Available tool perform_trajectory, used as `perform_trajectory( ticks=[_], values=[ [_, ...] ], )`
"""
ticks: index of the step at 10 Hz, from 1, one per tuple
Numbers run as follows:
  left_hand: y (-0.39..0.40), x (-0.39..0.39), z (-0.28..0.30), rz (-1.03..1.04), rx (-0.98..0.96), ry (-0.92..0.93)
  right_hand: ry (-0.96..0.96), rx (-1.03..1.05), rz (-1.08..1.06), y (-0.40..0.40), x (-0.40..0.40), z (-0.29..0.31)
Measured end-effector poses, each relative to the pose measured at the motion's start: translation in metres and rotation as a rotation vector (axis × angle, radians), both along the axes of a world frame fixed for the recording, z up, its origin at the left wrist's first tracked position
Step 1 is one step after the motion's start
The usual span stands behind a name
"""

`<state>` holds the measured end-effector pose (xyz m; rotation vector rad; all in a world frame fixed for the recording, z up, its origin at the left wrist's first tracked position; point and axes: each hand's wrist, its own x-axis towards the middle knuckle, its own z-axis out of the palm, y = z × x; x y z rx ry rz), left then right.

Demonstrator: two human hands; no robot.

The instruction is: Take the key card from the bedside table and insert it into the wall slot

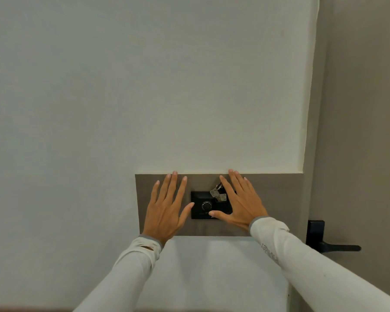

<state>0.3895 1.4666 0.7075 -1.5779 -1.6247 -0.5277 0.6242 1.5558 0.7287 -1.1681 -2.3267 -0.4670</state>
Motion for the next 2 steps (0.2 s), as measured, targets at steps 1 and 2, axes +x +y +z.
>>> perform_trajectory(
  ticks=[1, 2],
  values=[
    [-0.013, -0.001, 0.016, -0.017, 0.035, 0.013, -0.015, -0.092, 0.021, -0.012, 0.006, 0.022],
    [-0.029, 0.006, 0.036, -0.024, 0.082, 0.009, -0.098, -0.102, 0.052, -0.035, 0.013, 0.034]
  ],
)
